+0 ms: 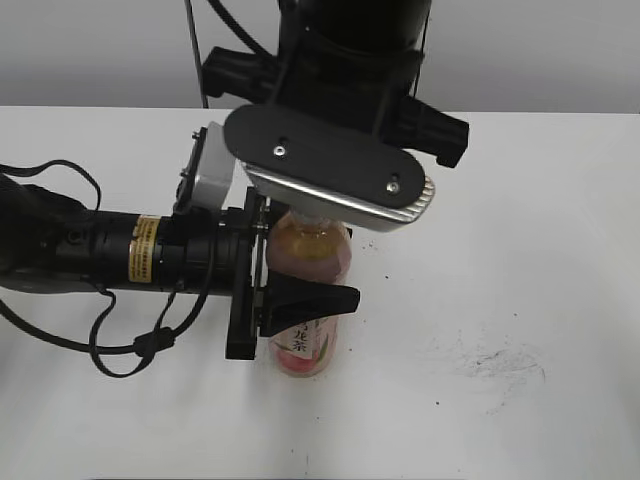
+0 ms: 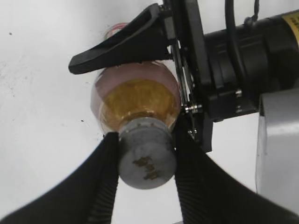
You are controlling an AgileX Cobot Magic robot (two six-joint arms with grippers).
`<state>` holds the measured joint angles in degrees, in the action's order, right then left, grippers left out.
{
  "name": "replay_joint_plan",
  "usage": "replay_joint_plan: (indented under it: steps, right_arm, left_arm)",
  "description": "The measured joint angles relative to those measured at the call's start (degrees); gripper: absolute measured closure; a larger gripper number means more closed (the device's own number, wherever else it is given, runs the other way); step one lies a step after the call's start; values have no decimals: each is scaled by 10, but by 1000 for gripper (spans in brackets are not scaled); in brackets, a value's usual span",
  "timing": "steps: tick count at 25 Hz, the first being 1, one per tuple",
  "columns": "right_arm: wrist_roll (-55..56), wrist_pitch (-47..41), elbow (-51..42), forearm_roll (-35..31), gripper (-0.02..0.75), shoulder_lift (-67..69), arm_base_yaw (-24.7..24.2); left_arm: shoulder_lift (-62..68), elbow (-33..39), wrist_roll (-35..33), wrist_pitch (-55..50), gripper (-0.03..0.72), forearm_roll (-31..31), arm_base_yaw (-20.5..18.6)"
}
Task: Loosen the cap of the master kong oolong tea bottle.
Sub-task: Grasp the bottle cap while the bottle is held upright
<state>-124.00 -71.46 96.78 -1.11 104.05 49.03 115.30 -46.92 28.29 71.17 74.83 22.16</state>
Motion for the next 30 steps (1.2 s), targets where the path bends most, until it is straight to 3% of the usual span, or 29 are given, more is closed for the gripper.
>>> replay_joint_plan:
  steps: [7, 12, 14, 20, 30]
  right_arm:
    - [-13, -2, 0, -5, 464, -6, 0]
    - [81, -6, 0, -16, 464, -7, 0]
    - [163, -6, 0, -16, 442, -7, 0]
    - [393, 12, 12, -15, 173, -20, 0]
    - [878, 13, 12, 24, 168, -20, 0]
  left_arm:
    - [-1, 0, 0, 10, 243, -2, 0]
    - [-1, 0, 0, 12, 243, 4, 0]
    - [-1, 0, 0, 11, 243, 4, 0]
    - [1, 1, 2, -11, 243, 6, 0]
    - [1, 1, 2, -11, 243, 5, 0]
